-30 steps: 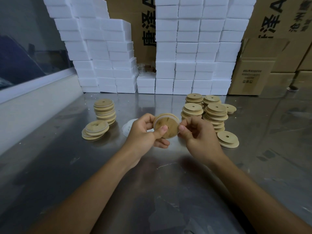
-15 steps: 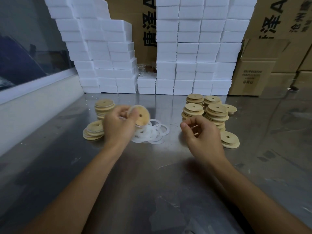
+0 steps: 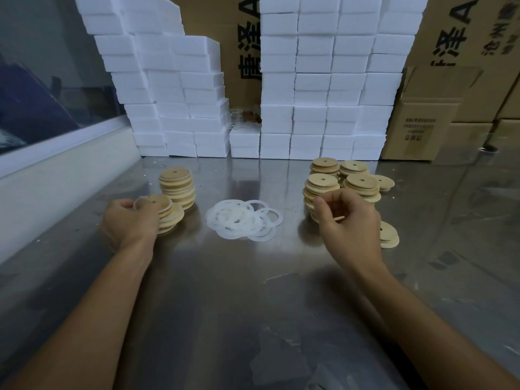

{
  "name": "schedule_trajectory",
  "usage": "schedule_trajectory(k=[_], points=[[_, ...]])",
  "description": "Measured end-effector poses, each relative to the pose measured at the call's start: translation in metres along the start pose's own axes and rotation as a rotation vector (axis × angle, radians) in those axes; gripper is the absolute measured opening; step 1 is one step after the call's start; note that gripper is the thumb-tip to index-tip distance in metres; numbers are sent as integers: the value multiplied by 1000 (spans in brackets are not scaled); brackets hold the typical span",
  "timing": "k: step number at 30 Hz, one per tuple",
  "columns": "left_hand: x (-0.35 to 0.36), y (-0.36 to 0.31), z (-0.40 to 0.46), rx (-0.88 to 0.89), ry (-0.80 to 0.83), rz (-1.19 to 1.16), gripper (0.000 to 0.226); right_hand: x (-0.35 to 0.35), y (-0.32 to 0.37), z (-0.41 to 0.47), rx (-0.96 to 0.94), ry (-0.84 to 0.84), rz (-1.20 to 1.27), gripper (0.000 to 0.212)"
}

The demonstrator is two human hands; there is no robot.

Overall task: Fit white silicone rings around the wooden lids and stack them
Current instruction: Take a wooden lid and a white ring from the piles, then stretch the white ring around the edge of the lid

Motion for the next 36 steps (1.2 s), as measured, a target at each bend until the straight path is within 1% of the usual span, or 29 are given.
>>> schedule_trajectory(k=[3,5,6,8,9,10,11,13,15,17,19,20,22,25,29,32,34,36], points=[[3,-2,1,22,50,43,9,-7,-3,2,36,-40,-30,11],[1,-7,0,71,34,95,13,-12,-8,4,78,-59,-62,10],[0,-13,-4,141,4,158,18,-13,-12,4,105,-58,-80,8],[0,-33,-20,375,-51,250,21,-13,-19,3,164,-33,-124,5],[2,-44,-33,504,-55,245,19,-12,-23,2,194,-12,-153,4],[7,-55,-48,619,-25,222,16,-11,-26,1,219,18,-188,5],[16,-64,-64,724,47,201,12,-9,-29,0,238,57,-230,7],[41,-73,-101,911,278,224,7,-8,-35,0,258,130,-361,11],[66,-66,-137,1016,510,339,14,-13,-42,0,277,183,-537,18],[85,-53,-159,1066,625,490,26,-17,-49,0,295,239,-701,23],[96,-42,-164,1075,677,585,34,-19,-55,-1,344,307,-791,27],[97,-40,-162,1047,699,572,34,-19,-59,-2,382,339,-796,30],[96,-40,-153,969,729,483,25,-19,-64,-4,448,389,-780,36],[93,-41,-147,911,745,428,13,-17,-66,-4,447,440,-788,36],[90,-45,-150,926,782,378,10,-12,-61,-6,427,428,-730,30],[86,-51,-152,979,750,358,10,-8,-58,-7,406,425,-678,25],[83,-57,-155,1004,723,326,13,-4,-58,-7,401,443,-614,31],[79,-63,-156,993,704,275,17,0,-60,-9,423,471,-555,46]])
Point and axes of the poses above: each hand's wrist, its own z-axis towards the middle knuckle, its own x-axis out of the palm, y = z × x, the point moved 9 cm from there along z, towards the middle knuckle, and after that the axes turned 7 degrees about -x, right-handed, at the moved point
